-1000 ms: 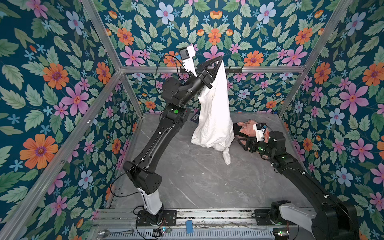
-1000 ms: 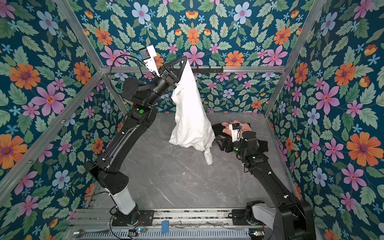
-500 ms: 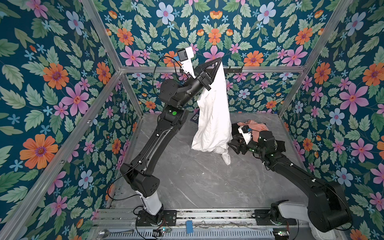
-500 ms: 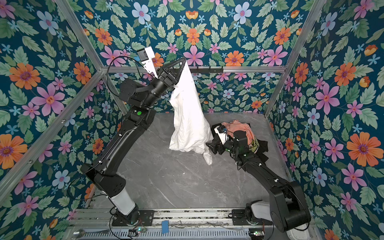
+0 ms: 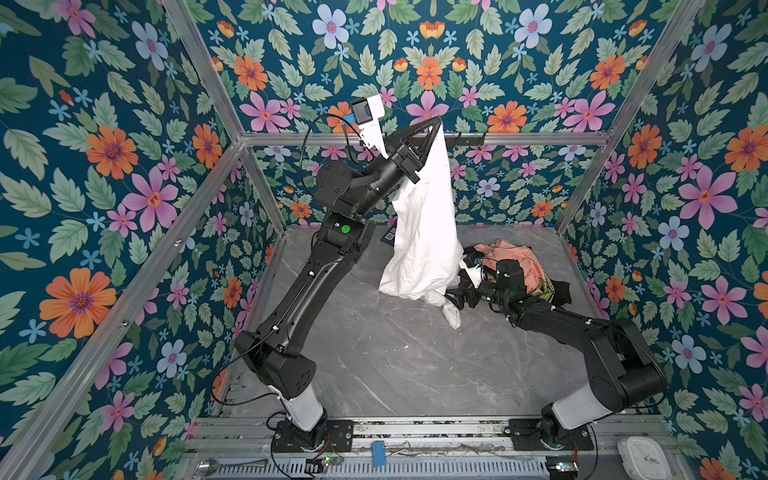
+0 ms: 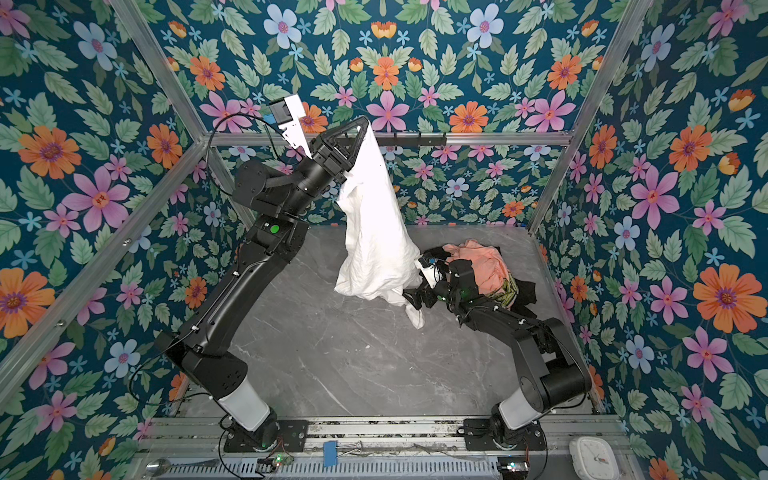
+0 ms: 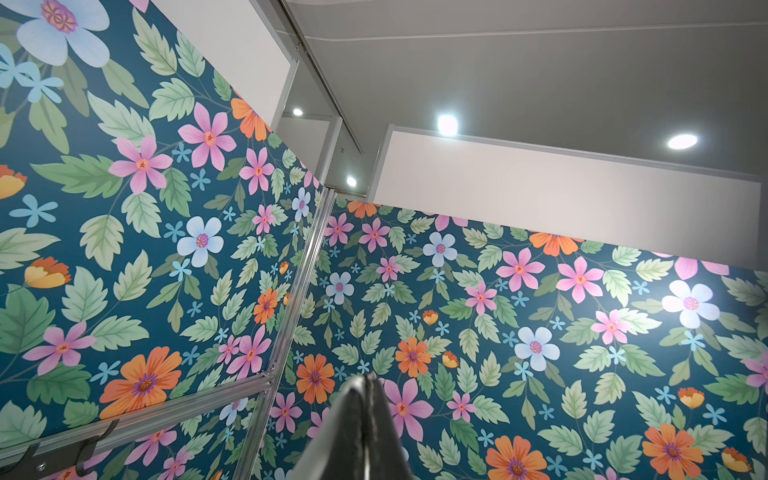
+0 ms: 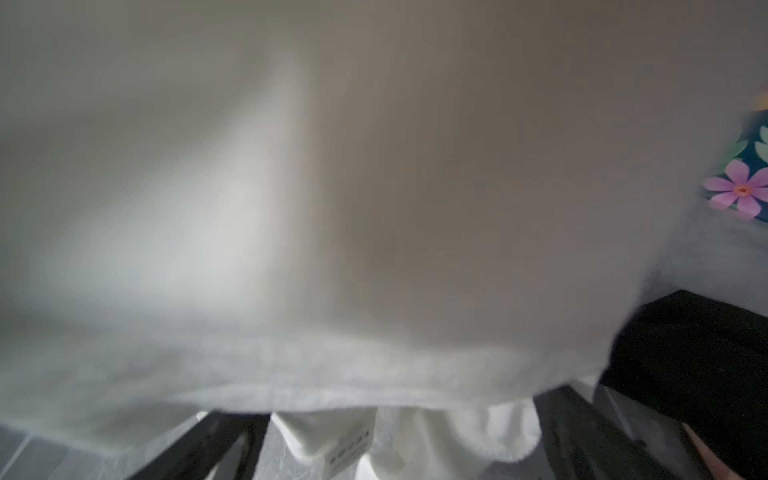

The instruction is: Pick out a specific cloth from the pile

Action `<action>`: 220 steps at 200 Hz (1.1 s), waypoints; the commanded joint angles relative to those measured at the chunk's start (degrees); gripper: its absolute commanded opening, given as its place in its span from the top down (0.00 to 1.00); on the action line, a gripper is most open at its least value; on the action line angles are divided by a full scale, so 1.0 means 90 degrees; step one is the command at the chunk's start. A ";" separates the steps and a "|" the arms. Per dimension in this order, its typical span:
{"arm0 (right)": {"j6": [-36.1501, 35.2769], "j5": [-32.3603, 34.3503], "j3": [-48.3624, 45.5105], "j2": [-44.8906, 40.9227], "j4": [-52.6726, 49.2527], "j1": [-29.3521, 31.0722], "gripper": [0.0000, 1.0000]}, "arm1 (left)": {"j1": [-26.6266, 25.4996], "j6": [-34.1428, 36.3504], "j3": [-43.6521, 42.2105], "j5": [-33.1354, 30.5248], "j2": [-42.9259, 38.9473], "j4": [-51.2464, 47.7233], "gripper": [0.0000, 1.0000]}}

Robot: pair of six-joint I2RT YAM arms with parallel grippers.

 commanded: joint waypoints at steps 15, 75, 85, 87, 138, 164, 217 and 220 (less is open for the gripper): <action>0.0628 0.0067 0.0071 0.0422 0.0945 0.0135 0.07 | 0.0004 0.0092 0.0006 -0.0003 -0.0093 0.0384 1.00; 0.1174 0.0040 0.0144 0.0796 0.1475 0.0146 0.60 | 0.0004 0.0195 -0.0116 -0.0042 -0.0234 0.0297 1.00; 0.1244 0.0032 0.0149 0.0821 0.1509 0.0150 0.66 | 0.0005 0.0208 -0.0136 -0.0039 -0.0249 0.0289 1.00; 0.1258 0.0031 0.0163 0.0828 0.1509 0.0148 0.67 | 0.0004 0.0209 -0.0134 -0.0044 -0.0257 0.0287 1.00; 0.1316 0.0147 0.0148 0.0630 0.1372 0.0150 0.92 | 0.0008 0.0380 -0.0351 -0.0131 -0.0447 0.0220 1.00; 0.1299 0.0290 0.0060 0.0180 0.1215 0.0149 0.98 | 0.0013 0.0480 -0.0484 -0.0206 -0.0558 0.0182 1.00; 0.0992 0.0741 -0.0133 -0.0876 0.0640 0.0152 1.00 | 0.0091 0.0750 -0.0883 -0.0498 -0.0898 0.0016 1.00; 0.0961 0.0750 -0.0122 -0.0945 0.0578 0.0147 1.00 | 0.0100 0.0763 -0.0913 -0.0509 -0.0917 0.0009 1.00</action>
